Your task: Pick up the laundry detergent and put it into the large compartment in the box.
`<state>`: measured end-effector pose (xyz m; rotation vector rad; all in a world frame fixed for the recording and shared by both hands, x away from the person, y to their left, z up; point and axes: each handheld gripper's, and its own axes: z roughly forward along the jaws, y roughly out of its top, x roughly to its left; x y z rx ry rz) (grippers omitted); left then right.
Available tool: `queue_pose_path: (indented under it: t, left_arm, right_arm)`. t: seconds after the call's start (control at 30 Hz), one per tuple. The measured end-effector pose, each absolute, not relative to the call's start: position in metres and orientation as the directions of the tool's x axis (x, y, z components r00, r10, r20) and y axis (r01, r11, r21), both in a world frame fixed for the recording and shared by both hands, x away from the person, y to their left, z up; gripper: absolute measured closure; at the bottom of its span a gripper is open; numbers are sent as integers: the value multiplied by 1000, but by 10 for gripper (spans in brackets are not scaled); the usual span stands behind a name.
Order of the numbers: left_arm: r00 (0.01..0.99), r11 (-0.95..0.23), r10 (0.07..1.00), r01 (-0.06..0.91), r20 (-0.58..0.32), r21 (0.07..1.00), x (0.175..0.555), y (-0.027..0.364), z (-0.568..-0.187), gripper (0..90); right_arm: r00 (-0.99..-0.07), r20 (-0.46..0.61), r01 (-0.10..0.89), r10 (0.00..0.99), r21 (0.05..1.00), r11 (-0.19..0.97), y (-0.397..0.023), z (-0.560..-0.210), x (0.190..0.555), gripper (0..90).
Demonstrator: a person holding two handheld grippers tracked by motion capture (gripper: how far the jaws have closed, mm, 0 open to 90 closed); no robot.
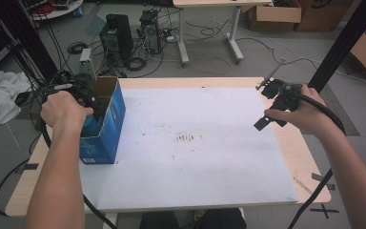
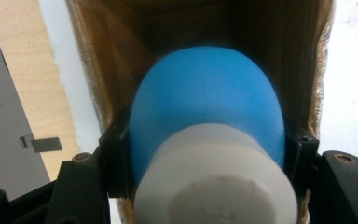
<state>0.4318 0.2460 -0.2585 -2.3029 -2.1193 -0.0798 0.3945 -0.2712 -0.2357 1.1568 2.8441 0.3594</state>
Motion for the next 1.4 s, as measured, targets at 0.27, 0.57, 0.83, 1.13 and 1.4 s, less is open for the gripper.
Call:
queue_pose_path:
  t: [0.27, 0.57, 0.83, 1.13, 1.4]
  left_arm:
    - [79, -79, 996, 997, 52, 6, 433, 246, -270, 377]
    - [72, -72, 996, 997, 54, -5, 433, 247, -278, 377]
    - [73, -73, 996, 997, 59, -3, 434, 246, -280, 376]
    - [68, -68, 996, 998, 62, -6, 434, 245, -281, 375]
    - [65, -65, 996, 998, 63, -7, 433, 244, -281, 373]
  right_arm:
    - [-716, 41, 685, 696, 230, 691, -272, -235, 394, 253]
    - [-714, 41, 687, 698, 229, 689, -273, -237, 395, 253]
    - [-715, 45, 688, 698, 228, 689, -273, -238, 394, 253]
    - [-714, 49, 689, 699, 226, 688, -274, -238, 393, 253]
    - [-718, 52, 686, 695, 227, 691, -272, -239, 393, 253]
